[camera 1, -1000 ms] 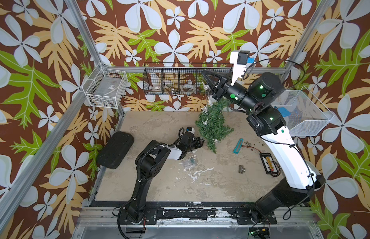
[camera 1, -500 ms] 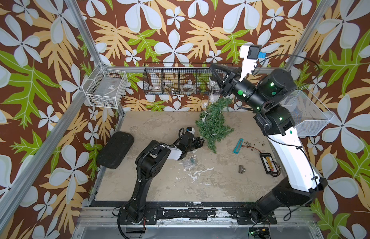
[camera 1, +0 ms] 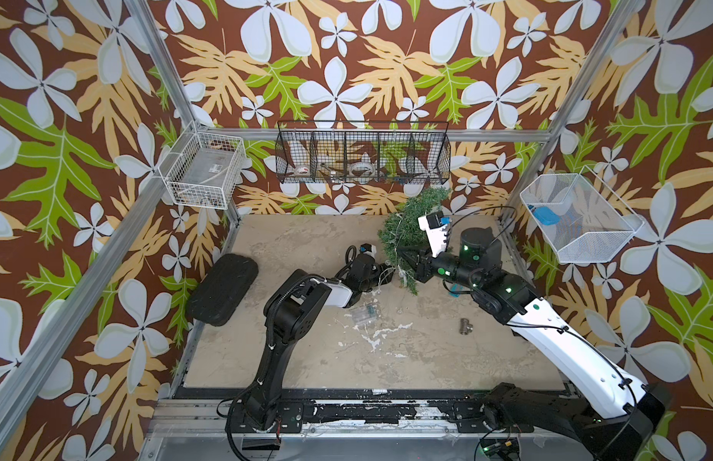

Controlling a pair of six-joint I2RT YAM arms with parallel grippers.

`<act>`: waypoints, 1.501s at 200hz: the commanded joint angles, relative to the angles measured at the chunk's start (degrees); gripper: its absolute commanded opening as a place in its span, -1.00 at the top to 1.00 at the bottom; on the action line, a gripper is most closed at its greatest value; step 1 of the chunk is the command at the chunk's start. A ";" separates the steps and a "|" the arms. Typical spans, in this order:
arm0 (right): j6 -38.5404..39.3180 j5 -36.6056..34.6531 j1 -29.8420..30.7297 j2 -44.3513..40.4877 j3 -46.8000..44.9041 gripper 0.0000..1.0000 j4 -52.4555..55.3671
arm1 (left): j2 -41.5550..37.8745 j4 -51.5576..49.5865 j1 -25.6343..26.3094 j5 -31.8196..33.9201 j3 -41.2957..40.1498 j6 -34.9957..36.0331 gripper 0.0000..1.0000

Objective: Remove string lights from the small christmas tree
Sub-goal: Place the light string at the center of the board, then remove the light string from the Christmas tree.

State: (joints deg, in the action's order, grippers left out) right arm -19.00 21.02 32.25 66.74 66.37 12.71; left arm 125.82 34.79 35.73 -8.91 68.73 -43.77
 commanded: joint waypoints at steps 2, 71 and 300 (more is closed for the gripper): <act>1.48 -2.21 -0.04 -1.74 -3.33 0.27 1.08 | 1.58 -19.84 0.05 2.31 -1.01 1.38 0.16; 0.43 -10.43 0.09 -13.47 -24.66 -0.32 0.00 | 1.55 -19.93 0.05 2.26 -1.22 1.38 0.18; -8.42 -21.72 0.09 4.93 -45.95 1.00 -45.93 | 1.56 -20.63 0.04 2.84 -1.60 2.01 0.25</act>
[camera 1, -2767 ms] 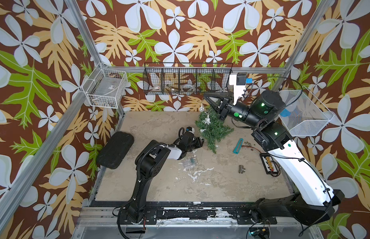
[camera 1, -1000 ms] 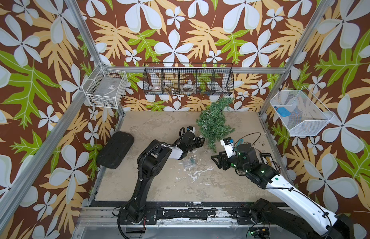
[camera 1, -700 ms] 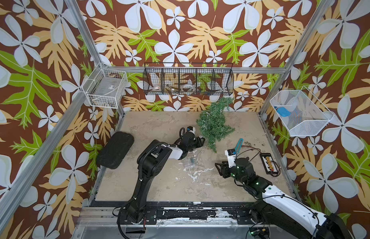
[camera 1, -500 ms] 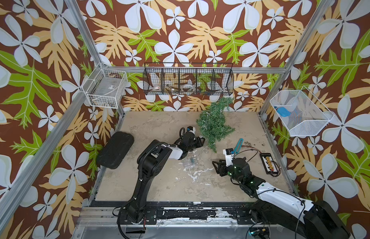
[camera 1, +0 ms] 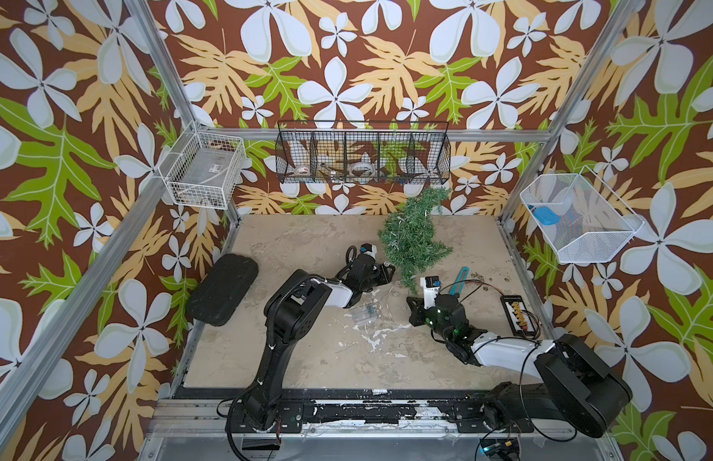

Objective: Remove string lights from the small christmas tree
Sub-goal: Remove the light string from the Christmas tree.

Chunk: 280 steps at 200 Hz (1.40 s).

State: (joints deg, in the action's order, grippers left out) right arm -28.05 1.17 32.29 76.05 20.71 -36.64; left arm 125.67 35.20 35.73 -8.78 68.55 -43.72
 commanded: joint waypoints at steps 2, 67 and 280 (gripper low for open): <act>0.67 -2.03 0.01 -5.11 -0.42 1.00 4.21 | 1.74 -21.05 0.04 2.71 -1.43 1.93 0.25; 1.59 -1.87 0.05 -22.30 -8.11 0.68 8.30 | 2.13 -20.73 0.05 2.66 -1.16 1.54 0.26; 5.55 0.50 0.05 -11.33 -0.96 1.00 10.31 | 1.89 -20.96 0.56 4.65 -1.52 0.04 0.30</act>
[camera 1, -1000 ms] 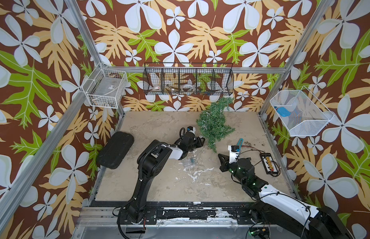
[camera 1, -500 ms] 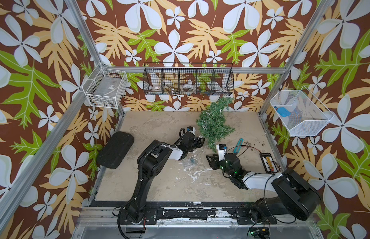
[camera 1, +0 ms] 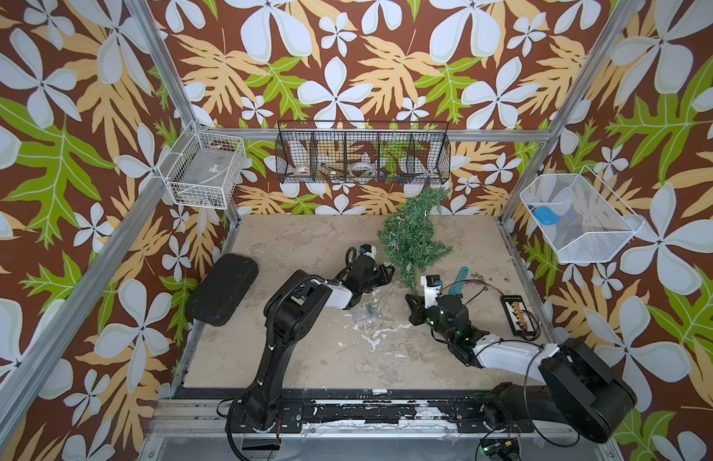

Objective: Remove string lights from the small christmas tree
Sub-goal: Remove the light string from the Christmas tree.

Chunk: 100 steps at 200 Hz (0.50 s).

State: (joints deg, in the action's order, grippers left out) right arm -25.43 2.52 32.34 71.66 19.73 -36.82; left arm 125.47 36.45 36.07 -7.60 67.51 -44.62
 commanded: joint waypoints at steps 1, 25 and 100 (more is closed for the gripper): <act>3.02 -0.90 0.01 -7.39 0.04 1.00 10.87 | 2.11 -22.25 0.22 3.47 -0.46 0.94 0.30; 4.52 -3.50 -0.08 -16.38 2.54 1.00 19.19 | 2.25 -22.33 0.39 3.72 -0.04 0.83 0.30; 9.36 5.32 0.42 -4.96 32.08 1.00 29.98 | 1.54 -22.71 0.48 3.90 -0.44 0.52 0.31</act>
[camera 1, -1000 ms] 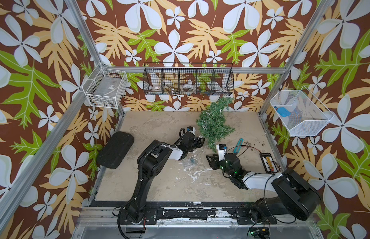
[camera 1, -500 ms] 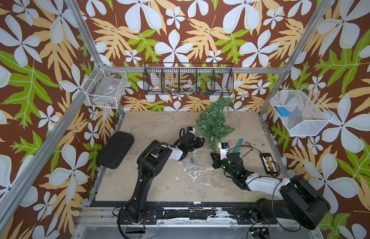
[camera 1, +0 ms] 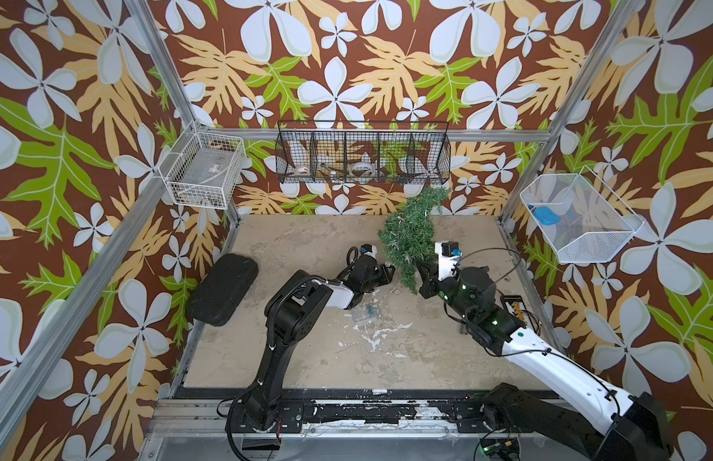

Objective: Remove string lights from the small christmas tree
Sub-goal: Remove the light string from the Christmas tree.

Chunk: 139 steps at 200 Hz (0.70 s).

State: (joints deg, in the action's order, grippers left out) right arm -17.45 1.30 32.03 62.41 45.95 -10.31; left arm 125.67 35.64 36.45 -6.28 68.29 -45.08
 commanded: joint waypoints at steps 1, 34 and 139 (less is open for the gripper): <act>1.33 6.75 0.87 4.42 6.10 1.00 3.46 | 1.34 -21.91 0.11 2.59 -1.28 0.97 0.31; 3.10 9.08 8.34 5.68 10.64 1.00 3.73 | 0.63 -21.92 0.19 2.59 -1.25 0.95 0.31; 8.25 3.27 11.54 4.66 36.59 1.00 12.31 | 1.63 -22.10 0.22 2.91 -1.49 1.82 0.32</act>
State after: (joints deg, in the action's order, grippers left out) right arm -11.84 8.45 43.53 63.92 75.66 -1.65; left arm 125.60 34.87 36.60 -5.87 68.14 -45.21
